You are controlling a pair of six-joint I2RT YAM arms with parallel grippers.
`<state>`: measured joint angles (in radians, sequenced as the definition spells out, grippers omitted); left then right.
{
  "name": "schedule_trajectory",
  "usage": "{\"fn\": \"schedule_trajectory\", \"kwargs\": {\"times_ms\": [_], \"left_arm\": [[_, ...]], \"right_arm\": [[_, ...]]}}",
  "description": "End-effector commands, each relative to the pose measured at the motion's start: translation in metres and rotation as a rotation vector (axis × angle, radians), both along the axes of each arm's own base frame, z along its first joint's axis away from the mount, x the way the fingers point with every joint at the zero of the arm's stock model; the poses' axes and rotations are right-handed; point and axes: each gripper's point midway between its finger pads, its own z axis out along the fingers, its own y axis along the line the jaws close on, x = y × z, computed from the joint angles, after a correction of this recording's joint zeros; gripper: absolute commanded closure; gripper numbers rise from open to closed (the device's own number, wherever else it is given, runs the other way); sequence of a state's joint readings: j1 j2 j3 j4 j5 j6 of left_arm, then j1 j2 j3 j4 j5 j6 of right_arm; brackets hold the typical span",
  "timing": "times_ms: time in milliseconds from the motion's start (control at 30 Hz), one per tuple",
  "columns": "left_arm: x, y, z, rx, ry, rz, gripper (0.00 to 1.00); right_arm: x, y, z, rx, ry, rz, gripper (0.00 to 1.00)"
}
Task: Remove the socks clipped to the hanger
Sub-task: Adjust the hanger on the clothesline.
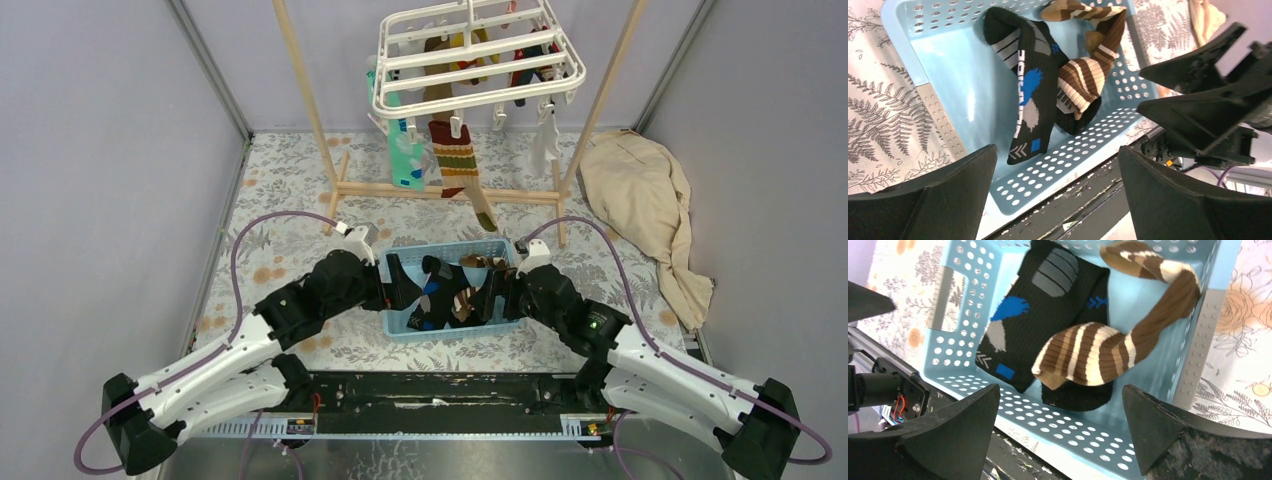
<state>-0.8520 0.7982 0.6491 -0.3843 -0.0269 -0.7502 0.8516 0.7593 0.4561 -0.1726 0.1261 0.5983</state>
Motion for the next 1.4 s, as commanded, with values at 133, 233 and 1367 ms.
{"fn": "schedule_trajectory", "kwargs": {"times_ms": [133, 233, 1367], "left_arm": [[0.028, 0.005, 0.004, 0.066, -0.065, 0.106, 0.01], [0.038, -0.001, 0.011, 0.077, -0.085, 0.110, 0.01], [0.041, -0.016, 0.021, 0.006, -0.128, 0.065, 0.01]], "right_arm": [[0.014, 0.008, 0.061, 0.098, -0.169, 0.018, 0.01], [0.015, 0.004, 0.065, 0.101, -0.189, 0.001, 0.02], [0.111, -0.079, 0.175, 0.078, -0.421, -0.424, 0.05]]}}
